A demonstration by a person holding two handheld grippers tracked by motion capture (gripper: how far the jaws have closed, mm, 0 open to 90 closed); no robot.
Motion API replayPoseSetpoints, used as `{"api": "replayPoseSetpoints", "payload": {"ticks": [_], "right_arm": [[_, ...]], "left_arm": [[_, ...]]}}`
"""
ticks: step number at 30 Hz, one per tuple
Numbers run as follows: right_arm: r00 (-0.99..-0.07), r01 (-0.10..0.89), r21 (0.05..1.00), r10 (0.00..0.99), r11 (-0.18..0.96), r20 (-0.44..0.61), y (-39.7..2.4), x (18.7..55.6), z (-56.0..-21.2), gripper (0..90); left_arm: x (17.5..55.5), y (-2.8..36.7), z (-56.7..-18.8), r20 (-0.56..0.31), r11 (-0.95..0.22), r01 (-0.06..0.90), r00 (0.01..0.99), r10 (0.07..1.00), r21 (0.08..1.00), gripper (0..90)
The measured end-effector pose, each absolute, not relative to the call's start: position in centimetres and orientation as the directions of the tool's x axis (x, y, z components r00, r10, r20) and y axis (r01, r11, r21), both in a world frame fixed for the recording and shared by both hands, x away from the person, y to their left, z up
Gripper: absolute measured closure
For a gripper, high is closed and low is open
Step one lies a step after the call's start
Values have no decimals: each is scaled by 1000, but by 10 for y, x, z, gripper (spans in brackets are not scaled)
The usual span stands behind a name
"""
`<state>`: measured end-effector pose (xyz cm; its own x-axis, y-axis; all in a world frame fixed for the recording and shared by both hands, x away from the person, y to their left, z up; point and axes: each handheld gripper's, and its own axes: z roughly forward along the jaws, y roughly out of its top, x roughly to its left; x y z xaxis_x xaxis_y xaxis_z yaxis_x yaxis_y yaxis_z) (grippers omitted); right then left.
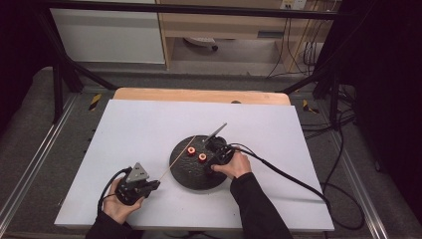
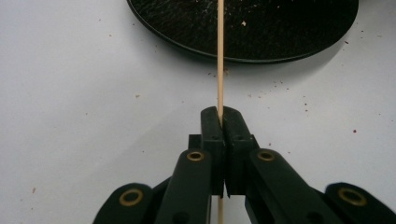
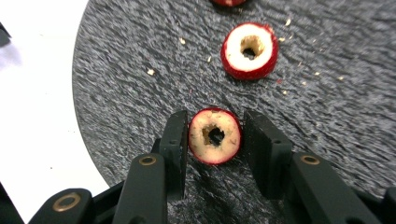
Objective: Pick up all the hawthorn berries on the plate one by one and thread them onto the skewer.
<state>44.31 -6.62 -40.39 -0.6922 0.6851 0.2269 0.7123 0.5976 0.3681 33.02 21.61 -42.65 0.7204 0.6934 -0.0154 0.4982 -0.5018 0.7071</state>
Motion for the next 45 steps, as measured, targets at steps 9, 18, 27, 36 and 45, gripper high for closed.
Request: {"api": "replayPoseSetpoints", "payload": {"ticks": [9,18,27,36,45], "right_arm": [[-678,708,457,700,539,225,-77,438,-385,622],[-650,711,546,710,444,270,-89,431,-377,623],[-610,691,685,693,230,383,-109,422,-381,623],[-565,656,755,660,-4,495,-116,413,-394,624],[-542,613,772,621,-168,566,-109,410,-406,624]], "left_arm": [[329,216,-425,-14,-493,497,714,700,714,885],[328,215,-425,-15,-481,498,706,708,722,885],[327,214,-425,-20,-467,502,696,718,728,885],[325,210,-427,-33,-446,509,686,727,736,885],[324,208,-427,-47,-422,514,674,737,747,885]]}}
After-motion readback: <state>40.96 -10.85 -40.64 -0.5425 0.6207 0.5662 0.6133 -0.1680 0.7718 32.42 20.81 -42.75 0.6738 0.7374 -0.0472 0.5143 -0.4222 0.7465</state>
